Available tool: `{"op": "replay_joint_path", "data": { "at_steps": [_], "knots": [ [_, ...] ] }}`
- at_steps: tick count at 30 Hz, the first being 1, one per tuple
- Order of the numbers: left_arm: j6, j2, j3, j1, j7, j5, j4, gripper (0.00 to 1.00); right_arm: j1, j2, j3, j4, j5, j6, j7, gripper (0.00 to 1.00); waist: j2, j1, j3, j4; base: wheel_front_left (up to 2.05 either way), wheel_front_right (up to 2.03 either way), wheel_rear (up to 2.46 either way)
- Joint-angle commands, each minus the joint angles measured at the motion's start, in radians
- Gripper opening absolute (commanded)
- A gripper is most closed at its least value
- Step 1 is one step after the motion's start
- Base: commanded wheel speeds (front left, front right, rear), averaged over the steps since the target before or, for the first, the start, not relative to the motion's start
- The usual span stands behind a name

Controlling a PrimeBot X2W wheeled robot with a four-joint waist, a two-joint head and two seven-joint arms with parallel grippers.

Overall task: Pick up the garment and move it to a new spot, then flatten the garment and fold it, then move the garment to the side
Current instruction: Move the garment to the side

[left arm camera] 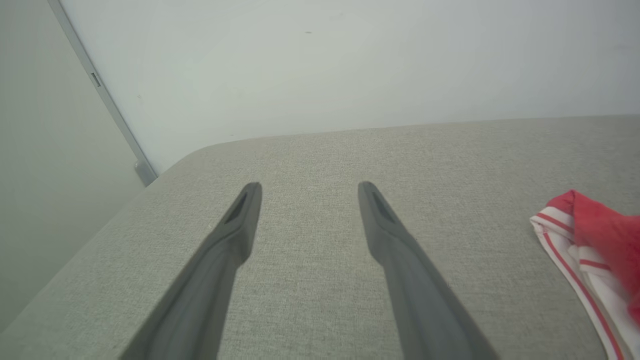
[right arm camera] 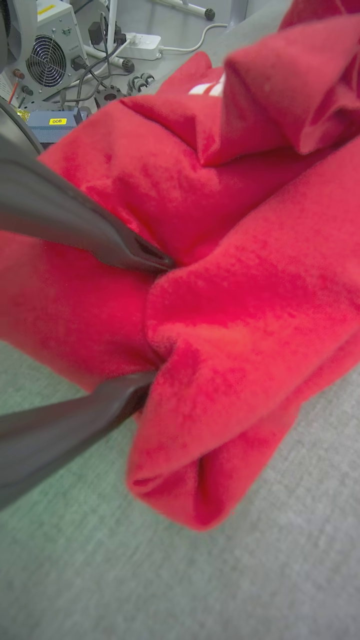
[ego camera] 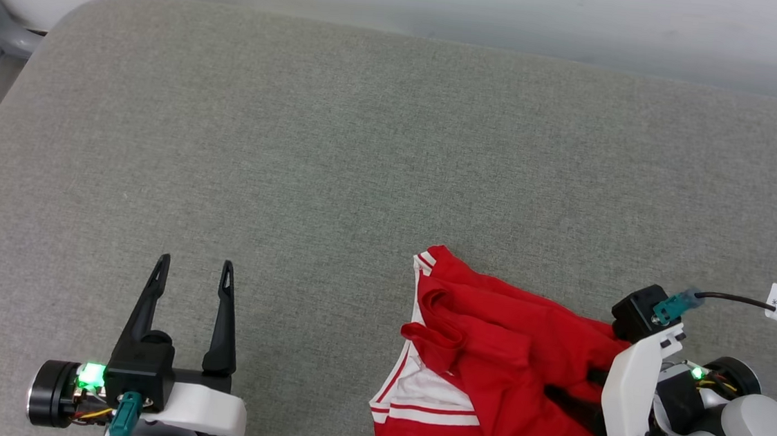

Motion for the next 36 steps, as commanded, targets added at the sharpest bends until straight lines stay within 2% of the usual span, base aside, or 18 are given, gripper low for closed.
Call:
{"op": "replay_joint_path", "data": {
  "at_steps": [1,2,3,4,5,6,13,20,36],
  "knots": [
    [0.0,0.0,0.0,-0.009,-0.005,0.002,0.002,1.0,0.036,0.016,0.053,0.05,0.006,-0.001,-0.002,1.0,-0.0001,0.0,0.001,0.004,0.0,0.0,0.0],
    [0.0,-0.001,0.001,-0.008,-0.005,0.001,0.003,1.0,0.038,0.014,0.067,0.057,0.012,-0.001,-0.007,1.0,-0.0001,0.0,0.001,0.005,0.0,0.0,0.0],
    [0.002,-0.001,0.003,-0.005,-0.005,0.0,0.004,1.0,0.038,0.01,0.084,0.058,0.018,-0.001,-0.014,0.78,-0.0001,0.0,-0.001,0.006,0.0,0.0,0.0],
    [0.002,-0.001,0.003,-0.005,-0.005,0.0,0.004,1.0,0.038,0.01,0.084,0.058,0.018,-0.001,-0.014,0.78,-0.0001,0.0,-0.001,0.006,0.0,0.0,0.0],
    [0.003,-0.001,0.005,-0.002,-0.005,-0.001,0.005,1.0,0.035,0.006,0.089,0.056,0.02,0.0,-0.035,0.14,-0.0001,0.0,-0.002,0.005,0.0,0.0,0.0],
    [0.003,-0.001,0.006,0.001,-0.005,-0.001,0.006,1.0,0.029,0.001,0.095,0.055,0.024,0.0,-0.049,0.0,-0.0001,0.0,-0.003,0.004,0.0,0.0,0.0],
    [0.003,-0.002,0.008,0.016,-0.005,0.0,0.013,1.0,-0.019,-0.046,0.104,0.033,0.04,-0.001,-0.142,0.0,-0.0001,0.0,-0.022,-0.01,0.0,0.0,0.0],
    [0.003,0.005,0.01,0.031,-0.005,0.005,0.008,1.0,-0.055,-0.108,0.106,-0.01,-0.002,-0.001,-0.226,0.0,-0.0001,0.0,-0.036,-0.052,0.0,0.0,0.0],
    [0.001,0.021,0.023,0.0,-0.005,0.009,-0.013,1.0,-0.154,-0.237,0.047,-0.053,-0.122,-0.001,-0.312,0.0,-0.0001,0.0,0.019,-0.305,0.0,0.0,0.0]
  ]
}}
